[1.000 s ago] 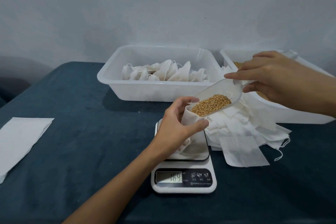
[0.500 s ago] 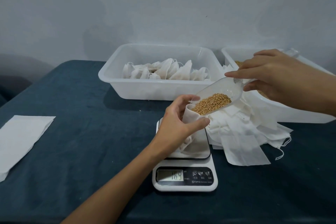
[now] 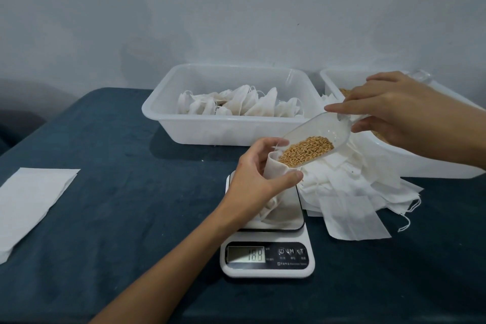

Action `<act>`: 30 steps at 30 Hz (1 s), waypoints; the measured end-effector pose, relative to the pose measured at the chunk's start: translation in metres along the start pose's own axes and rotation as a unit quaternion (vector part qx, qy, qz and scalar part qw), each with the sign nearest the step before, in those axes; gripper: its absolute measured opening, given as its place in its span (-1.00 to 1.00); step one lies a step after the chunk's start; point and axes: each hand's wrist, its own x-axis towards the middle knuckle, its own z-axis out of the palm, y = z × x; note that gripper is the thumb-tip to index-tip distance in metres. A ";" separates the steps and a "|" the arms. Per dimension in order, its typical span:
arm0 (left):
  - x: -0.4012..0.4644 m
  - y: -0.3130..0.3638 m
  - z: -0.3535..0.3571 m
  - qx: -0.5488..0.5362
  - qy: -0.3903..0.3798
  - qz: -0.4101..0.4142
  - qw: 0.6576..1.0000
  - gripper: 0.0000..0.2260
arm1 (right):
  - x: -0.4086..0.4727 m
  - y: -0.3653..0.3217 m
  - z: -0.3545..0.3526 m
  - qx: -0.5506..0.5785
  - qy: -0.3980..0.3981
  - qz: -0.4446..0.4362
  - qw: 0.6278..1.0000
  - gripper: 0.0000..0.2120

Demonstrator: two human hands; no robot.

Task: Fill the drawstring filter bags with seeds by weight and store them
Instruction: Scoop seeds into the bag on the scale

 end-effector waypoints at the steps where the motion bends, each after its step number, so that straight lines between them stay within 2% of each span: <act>1: 0.000 0.000 0.000 0.000 0.000 -0.001 1.000 -0.54 | 0.000 0.000 0.000 -0.001 -0.001 0.001 1.000 -0.56; 30: 0.001 -0.002 0.000 -0.016 -0.005 0.000 1.000 -0.55 | -0.001 0.000 -0.001 -0.002 -0.006 0.009 1.000 -0.54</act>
